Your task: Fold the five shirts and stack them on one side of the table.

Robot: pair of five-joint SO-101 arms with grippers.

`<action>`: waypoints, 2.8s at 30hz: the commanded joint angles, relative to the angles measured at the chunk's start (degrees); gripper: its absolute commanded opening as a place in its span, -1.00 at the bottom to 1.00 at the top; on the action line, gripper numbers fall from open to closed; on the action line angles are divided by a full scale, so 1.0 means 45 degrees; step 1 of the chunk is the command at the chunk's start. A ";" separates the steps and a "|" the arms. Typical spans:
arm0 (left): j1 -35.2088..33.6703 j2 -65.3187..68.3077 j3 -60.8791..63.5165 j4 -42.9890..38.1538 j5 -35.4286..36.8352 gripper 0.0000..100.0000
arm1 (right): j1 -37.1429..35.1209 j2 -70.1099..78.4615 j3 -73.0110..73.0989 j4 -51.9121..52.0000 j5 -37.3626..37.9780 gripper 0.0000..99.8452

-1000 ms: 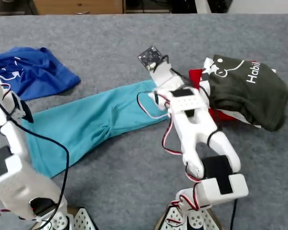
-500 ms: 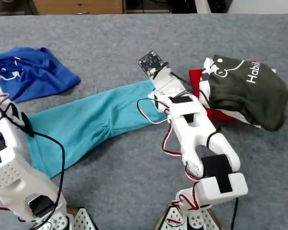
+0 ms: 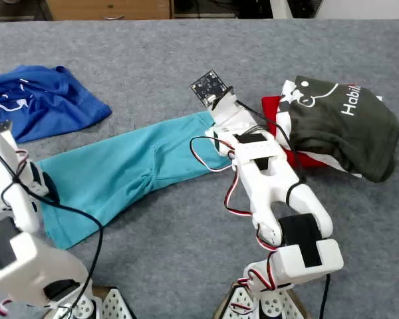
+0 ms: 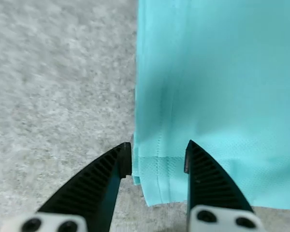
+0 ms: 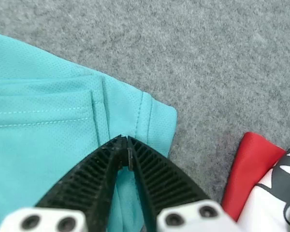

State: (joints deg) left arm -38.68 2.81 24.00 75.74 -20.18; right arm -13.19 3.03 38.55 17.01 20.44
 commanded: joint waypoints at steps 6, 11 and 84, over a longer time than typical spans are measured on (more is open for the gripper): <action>0.0039 -0.1436 0.1758 -0.1836 0.0117 -0.62 | 0.0225 -0.0088 -0.0772 -0.0195 0.0098 -1.00; 0.0117 -0.0987 0.1778 -0.2579 0.0860 -0.62 | 0.0244 -0.0088 -0.0772 -0.0195 0.0098 -1.00; 1.2210 0.3487 -1.1585 0.2325 0.6154 -0.96 | 0.0869 -0.0088 -0.0635 -0.1016 -0.0020 -1.00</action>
State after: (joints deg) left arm 15.12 17.49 -22.07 87.78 5.49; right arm -9.49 3.03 38.55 13.49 20.44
